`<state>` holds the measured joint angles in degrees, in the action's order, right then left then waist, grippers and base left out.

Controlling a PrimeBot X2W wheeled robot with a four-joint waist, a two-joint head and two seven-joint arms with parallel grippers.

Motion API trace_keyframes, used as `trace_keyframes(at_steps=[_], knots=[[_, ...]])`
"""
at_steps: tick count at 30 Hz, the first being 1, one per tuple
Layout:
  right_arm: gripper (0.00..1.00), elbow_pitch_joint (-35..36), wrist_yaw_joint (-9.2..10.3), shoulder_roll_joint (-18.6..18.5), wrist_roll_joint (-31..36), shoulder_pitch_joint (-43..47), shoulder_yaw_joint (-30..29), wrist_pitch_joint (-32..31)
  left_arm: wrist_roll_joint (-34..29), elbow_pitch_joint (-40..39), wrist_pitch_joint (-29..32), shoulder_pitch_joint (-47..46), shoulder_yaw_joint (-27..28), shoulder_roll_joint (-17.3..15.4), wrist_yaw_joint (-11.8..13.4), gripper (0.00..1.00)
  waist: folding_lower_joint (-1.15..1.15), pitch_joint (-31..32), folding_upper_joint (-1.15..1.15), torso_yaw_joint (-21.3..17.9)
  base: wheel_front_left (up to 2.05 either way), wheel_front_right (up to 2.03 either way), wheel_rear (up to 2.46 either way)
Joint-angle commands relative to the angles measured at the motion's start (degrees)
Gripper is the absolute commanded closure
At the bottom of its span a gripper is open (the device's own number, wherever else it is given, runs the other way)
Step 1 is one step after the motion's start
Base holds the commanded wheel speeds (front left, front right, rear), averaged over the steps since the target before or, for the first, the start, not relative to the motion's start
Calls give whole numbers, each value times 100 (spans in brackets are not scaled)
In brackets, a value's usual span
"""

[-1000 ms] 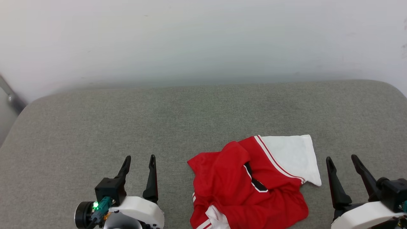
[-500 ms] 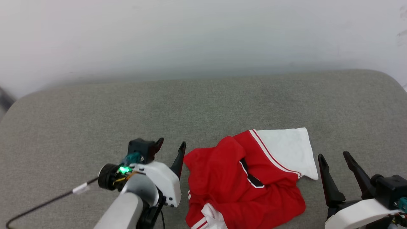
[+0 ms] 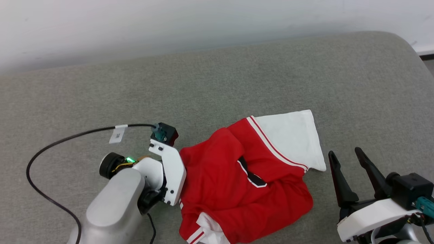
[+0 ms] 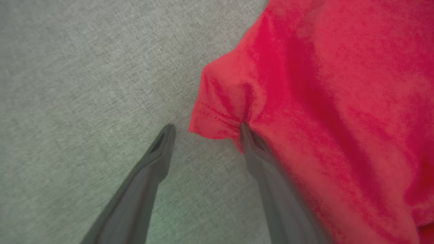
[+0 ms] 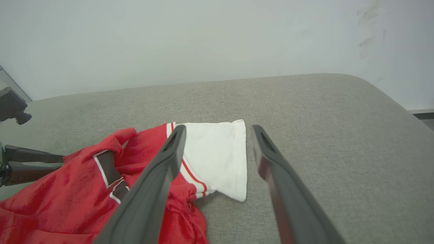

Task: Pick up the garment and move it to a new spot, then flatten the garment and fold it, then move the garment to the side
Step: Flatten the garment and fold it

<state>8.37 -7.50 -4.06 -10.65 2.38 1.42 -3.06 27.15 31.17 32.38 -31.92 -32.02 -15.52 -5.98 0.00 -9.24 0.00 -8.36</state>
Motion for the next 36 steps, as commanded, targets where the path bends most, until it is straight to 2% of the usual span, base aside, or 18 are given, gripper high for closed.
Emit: trace_keyframes(at_steps=[1, 4, 5, 6, 7, 9, 12, 17, 19, 25, 26, 30, 36], knots=[[0, -58, 2, 13, -60, -83, 15, 29, 74, 144, 218, -98, -98, -8, -58, 0, 0, -135, 0, -126, 0, 0, 0], [0, -135, 2, 16, -76, -127, 26, 69, 236, 423, 660, -61, -354, 44, -118, 0, 0, -178, 0, -188, 0, 0, 0], [0, -159, 2, 14, -84, -140, 23, 85, 295, 488, 768, -46, -425, 66, -138, 53, 0, -183, 0, -201, 0, 0, 0], [0, -175, 2, 9, -89, -151, 22, 96, 326, 530, 825, -35, -502, 78, -149, 84, 0, -185, 0, -213, 0, 0, 0], [0, -192, 2, 7, -83, -155, 3, 92, 352, 545, 828, -42, -558, 73, -157, 100, 0, -184, 0, -222, 0, 0, 0], [0, -223, 2, -3, -53, -153, -26, 102, 270, 479, 498, -150, -535, 27, -144, 100, 0, -138, 0, -222, 0, 0, 0], [0, -241, 2, -3, -15, -108, -74, 72, 116, 298, -120, -360, -385, -21, 69, 100, 0, 9, 0, -172, 0, 0, 0], [0, -160, 2, 1, 71, 23, -191, 18, -147, -399, -853, -504, -398, 151, 319, 100, 0, 347, 0, 6, 0, 0, 0], [0, -126, 2, 9, 104, 98, -243, -33, -259, -798, -1027, -383, -545, 237, 323, 100, 0, 487, 0, 84, 0, 0, 0], [0, 83, 2, 32, 182, 222, -380, -186, -458, -1893, -1135, 306, -1512, 602, 87, 100, 0, 749, 0, 275, 0, 0, 0], [0, 83, 2, 32, 182, 222, -380, -186, -458, -1893, -1135, 306, -1512, 602, 87, 100, 0, 749, 0, 275, 0, 0, 0], [0, 216, 2, 43, 224, 268, -437, -290, -308, -2160, -1037, 919, -2282, 785, -46, 100, 0, 781, 0, 345, 0, 0, 0], [0, 389, 2, 54, 259, 316, -445, -402, 27, -1941, -896, 1427, -3142, 823, -135, 100, 0, 721, 0, 388, 0, 0, 0]])
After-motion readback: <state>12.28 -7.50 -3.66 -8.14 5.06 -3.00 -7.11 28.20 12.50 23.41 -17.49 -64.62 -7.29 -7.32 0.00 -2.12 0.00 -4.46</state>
